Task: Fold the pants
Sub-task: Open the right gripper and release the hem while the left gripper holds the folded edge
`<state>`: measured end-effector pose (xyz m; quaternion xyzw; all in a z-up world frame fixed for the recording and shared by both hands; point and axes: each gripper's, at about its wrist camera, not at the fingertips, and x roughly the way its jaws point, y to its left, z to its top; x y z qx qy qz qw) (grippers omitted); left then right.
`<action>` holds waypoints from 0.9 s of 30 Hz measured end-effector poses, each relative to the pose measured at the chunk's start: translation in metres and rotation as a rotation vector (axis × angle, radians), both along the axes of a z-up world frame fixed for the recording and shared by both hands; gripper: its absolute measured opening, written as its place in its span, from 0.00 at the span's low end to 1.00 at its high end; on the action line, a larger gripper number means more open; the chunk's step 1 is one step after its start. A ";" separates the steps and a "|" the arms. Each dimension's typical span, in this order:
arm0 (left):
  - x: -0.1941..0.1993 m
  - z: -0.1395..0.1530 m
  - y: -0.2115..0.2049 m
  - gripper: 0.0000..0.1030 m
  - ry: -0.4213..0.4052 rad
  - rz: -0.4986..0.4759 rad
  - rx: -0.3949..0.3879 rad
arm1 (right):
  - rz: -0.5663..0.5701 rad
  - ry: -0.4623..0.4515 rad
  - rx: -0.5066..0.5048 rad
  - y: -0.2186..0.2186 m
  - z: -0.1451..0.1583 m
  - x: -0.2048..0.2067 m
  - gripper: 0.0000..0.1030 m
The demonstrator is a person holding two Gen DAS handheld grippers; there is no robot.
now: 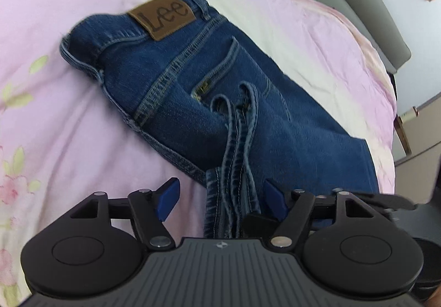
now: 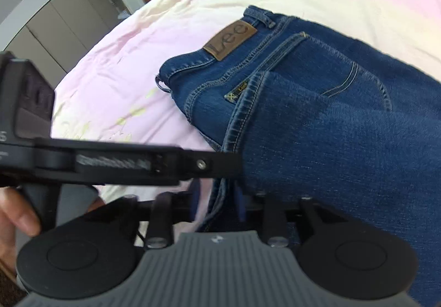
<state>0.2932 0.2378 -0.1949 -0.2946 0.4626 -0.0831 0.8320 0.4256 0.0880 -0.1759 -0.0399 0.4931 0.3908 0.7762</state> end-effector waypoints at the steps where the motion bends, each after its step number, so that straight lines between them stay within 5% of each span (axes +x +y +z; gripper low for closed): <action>1: 0.001 -0.003 -0.001 0.82 0.007 -0.003 -0.007 | 0.009 -0.031 -0.020 -0.003 0.004 -0.003 0.32; 6: 0.011 -0.017 -0.010 0.81 -0.004 -0.021 -0.019 | -0.007 -0.142 -0.087 -0.044 0.017 -0.011 0.42; 9: 0.006 -0.009 -0.016 0.49 -0.025 -0.025 -0.022 | -0.094 -0.133 -0.126 -0.079 0.013 -0.005 0.42; 13: -0.014 0.029 -0.036 0.14 -0.113 -0.026 0.100 | -0.216 -0.117 -0.137 -0.126 0.007 -0.001 0.42; 16: -0.019 0.047 -0.042 0.16 -0.182 -0.030 0.089 | -0.274 -0.111 -0.134 -0.152 0.002 0.000 0.42; 21: 0.014 0.021 -0.037 0.32 -0.003 0.010 0.045 | -0.339 -0.106 -0.103 -0.180 0.004 -0.002 0.43; 23: 0.019 0.007 -0.032 0.52 0.073 0.044 0.040 | -0.338 -0.123 -0.089 -0.186 0.008 -0.004 0.42; 25: 0.016 -0.003 -0.023 0.57 0.114 0.066 -0.021 | -0.330 -0.145 -0.088 -0.187 0.011 -0.006 0.43; 27: 0.014 -0.008 -0.019 0.49 0.111 0.072 -0.066 | -0.322 -0.158 -0.082 -0.192 0.013 -0.008 0.43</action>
